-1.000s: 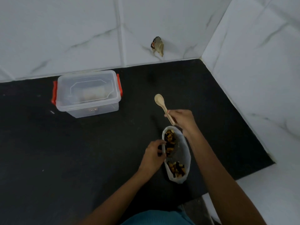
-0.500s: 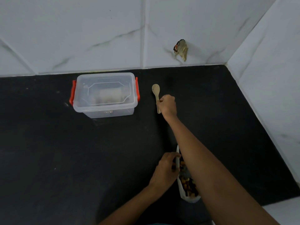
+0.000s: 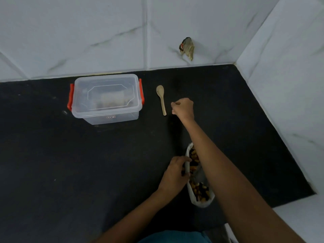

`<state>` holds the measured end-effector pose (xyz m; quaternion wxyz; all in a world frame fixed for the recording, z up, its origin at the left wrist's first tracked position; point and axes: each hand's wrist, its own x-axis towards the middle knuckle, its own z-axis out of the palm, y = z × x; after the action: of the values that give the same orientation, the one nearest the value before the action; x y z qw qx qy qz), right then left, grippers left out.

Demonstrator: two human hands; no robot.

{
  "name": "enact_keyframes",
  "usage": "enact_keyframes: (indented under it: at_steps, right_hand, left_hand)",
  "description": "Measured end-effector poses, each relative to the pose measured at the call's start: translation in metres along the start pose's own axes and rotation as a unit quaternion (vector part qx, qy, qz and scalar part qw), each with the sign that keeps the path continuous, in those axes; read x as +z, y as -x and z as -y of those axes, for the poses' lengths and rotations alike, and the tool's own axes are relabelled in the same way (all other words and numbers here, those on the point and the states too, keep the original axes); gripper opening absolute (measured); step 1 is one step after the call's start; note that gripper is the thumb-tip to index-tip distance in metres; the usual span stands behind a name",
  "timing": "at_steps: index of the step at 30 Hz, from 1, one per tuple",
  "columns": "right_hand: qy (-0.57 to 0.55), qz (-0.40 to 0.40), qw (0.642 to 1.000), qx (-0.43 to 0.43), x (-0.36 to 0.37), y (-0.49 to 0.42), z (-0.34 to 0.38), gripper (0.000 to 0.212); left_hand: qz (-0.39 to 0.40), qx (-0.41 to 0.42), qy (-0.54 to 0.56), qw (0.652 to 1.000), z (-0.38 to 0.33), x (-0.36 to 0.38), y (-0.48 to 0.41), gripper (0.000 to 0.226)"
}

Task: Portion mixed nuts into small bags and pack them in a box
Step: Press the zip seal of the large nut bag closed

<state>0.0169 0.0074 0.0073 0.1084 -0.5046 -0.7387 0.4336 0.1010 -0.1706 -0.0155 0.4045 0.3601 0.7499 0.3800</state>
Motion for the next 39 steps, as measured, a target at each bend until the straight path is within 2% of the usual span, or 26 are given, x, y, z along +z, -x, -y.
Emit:
enact_keyframes:
  at_steps: [3, 7, 11, 13, 15, 17, 20, 23, 25, 28, 34, 36, 39]
  right_hand:
    - [-0.061, -0.008, 0.998, 0.012, -0.026, 0.033, -0.015, 0.016]
    - [-0.12, -0.028, 0.992, 0.033, -0.065, 0.095, -0.049, 0.01]
    - [-0.041, -0.026, 0.995, 0.087, -0.091, 0.149, -0.088, 0.009]
    - [0.0, -0.021, 0.994, 0.106, -0.096, 0.17, -0.106, 0.012]
    - [0.004, -0.045, 0.994, 0.096, -0.096, 0.189, -0.119, 0.006]
    - [-0.005, -0.076, 0.993, 0.091, -0.093, 0.205, -0.128, 0.003]
    - [-0.027, -0.089, 0.988, 0.124, -0.086, 0.224, -0.138, 0.012]
    - [-0.056, -0.05, 0.976, 0.203, -0.078, 0.236, -0.144, 0.028]
    - [-0.145, -0.005, 0.953, 0.267, -0.072, 0.239, -0.144, 0.025]
    - [-0.23, 0.013, 0.923, 0.309, -0.072, 0.238, -0.141, 0.015]
    - [-0.193, -0.049, 0.945, 0.259, -0.093, 0.223, -0.142, 0.012]
    - [-0.195, -0.047, 0.95, 0.238, -0.1, 0.216, -0.142, 0.013]
    - [-0.231, -0.037, 0.943, 0.235, -0.107, 0.207, -0.14, 0.018]
  left_hand:
    - [-0.009, 0.02, -0.015, 1.0, -0.003, 0.0, 0.001, 0.041]
    - [-0.073, 0.051, -0.022, 0.996, -0.009, -0.004, -0.003, 0.027]
    - [-0.107, 0.028, -0.003, 0.994, -0.017, -0.014, -0.028, 0.028]
    - [-0.084, 0.026, -0.026, 0.996, -0.023, -0.016, -0.043, 0.037]
    - [-0.036, 0.031, -0.087, 0.995, -0.03, -0.017, -0.056, 0.043]
    - [0.004, 0.036, -0.146, 0.989, -0.037, -0.017, -0.064, 0.042]
    - [0.014, 0.043, -0.169, 0.985, -0.043, -0.017, -0.068, 0.035]
    - [0.021, 0.041, -0.174, 0.984, -0.044, -0.018, -0.068, 0.028]
    - [0.018, 0.035, -0.175, 0.984, -0.043, -0.02, -0.067, 0.027]
    - [0.006, 0.016, -0.15, 0.989, -0.044, -0.026, -0.063, 0.026]
    - [0.012, -0.054, -0.037, 0.998, -0.035, -0.052, -0.044, 0.01]
    - [0.025, -0.08, -0.014, 0.996, -0.03, -0.059, -0.036, 0.007]
    - [0.07, -0.142, 0.119, 0.98, -0.026, -0.067, -0.021, 0.015]
